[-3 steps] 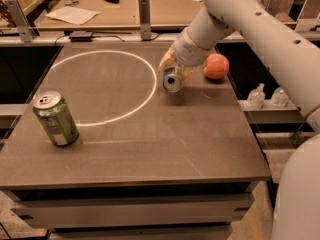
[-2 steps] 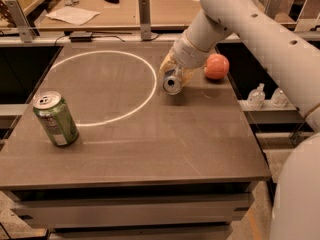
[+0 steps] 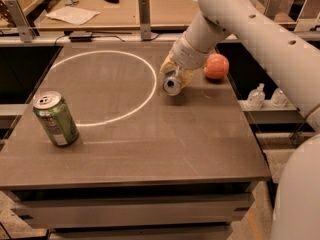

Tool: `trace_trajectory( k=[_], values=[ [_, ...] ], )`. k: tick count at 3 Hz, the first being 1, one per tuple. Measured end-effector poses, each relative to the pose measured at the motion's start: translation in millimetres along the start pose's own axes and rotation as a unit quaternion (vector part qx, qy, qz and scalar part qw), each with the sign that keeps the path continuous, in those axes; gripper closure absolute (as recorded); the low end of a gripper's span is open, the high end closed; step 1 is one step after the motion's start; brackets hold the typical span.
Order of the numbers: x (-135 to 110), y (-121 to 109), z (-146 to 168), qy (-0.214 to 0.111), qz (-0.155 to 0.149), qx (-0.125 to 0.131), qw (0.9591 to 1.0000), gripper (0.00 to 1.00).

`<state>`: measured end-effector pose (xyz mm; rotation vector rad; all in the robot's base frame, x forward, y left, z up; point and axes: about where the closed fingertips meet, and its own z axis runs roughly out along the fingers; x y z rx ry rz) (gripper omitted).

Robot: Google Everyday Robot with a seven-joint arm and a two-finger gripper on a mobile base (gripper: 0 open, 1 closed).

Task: Knock redbull can over

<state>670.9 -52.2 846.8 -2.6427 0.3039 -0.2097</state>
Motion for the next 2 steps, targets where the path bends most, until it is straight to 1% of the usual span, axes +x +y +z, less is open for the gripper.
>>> trace_trajectory(
  k=[2],
  values=[
    [0.6,-1.4,-0.7,0.002,0.013,0.003,0.9999,0.37]
  ],
)
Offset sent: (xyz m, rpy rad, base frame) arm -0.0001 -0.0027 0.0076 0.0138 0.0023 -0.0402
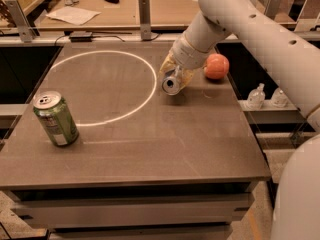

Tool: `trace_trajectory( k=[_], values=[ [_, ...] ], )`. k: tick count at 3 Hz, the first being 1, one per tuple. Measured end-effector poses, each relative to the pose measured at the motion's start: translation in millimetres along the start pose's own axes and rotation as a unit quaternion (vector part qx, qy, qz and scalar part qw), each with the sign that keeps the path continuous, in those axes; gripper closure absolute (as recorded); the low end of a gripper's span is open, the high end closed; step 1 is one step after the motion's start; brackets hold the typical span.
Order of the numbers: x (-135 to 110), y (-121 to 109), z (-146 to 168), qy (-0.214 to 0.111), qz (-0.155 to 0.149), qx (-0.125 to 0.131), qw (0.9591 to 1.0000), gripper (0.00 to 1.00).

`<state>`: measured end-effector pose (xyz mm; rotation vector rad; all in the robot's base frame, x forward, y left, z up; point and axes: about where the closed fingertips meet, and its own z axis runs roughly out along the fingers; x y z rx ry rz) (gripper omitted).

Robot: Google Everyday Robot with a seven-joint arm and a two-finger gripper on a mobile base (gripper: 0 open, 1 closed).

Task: Knock redbull can over

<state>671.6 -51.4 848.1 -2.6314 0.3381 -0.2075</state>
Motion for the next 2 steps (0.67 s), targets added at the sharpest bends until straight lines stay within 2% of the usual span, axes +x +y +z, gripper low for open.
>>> trace_trajectory(
  k=[1,2],
  values=[
    [-0.1,-1.1,-0.7,-0.001,0.002,0.0,1.0,0.12],
    [0.3,-2.8,-2.4,-0.001,0.006,0.003,1.0,0.0]
  ],
)
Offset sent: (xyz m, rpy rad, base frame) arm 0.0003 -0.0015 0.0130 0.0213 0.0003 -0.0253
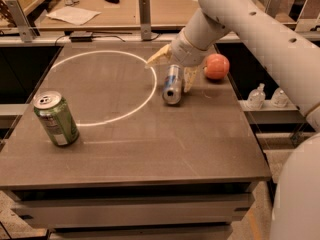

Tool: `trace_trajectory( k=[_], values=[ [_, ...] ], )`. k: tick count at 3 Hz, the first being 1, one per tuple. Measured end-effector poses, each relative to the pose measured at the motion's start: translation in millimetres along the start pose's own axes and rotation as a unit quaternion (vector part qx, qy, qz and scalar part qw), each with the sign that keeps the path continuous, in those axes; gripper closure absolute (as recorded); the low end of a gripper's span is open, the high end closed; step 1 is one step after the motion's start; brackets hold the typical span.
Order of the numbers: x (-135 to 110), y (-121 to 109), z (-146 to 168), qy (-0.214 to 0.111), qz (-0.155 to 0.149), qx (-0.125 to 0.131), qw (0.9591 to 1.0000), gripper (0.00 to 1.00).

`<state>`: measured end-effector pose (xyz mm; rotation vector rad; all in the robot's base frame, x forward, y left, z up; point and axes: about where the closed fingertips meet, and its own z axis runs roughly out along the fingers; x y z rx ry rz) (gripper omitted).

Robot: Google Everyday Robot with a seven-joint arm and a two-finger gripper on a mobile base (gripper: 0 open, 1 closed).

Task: Knock redbull can over

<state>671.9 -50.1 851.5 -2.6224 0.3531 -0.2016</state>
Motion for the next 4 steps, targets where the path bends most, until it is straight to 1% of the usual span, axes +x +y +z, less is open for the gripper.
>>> trace_trajectory(
  k=[1,2,3,4],
  values=[
    [0.3,-1.7,-1.7,0.0,0.001,0.004,1.0,0.0],
    [3.0,-20.4,-21.2,-0.003,0.021,0.064,0.9977,0.0],
    [7.0,-44.9,-53.2,0.0,0.047,0.162,0.9857,0.0],
    [5.5,-48.9,-53.3,-0.003,0.048,0.171,0.9842,0.0]
  ],
)
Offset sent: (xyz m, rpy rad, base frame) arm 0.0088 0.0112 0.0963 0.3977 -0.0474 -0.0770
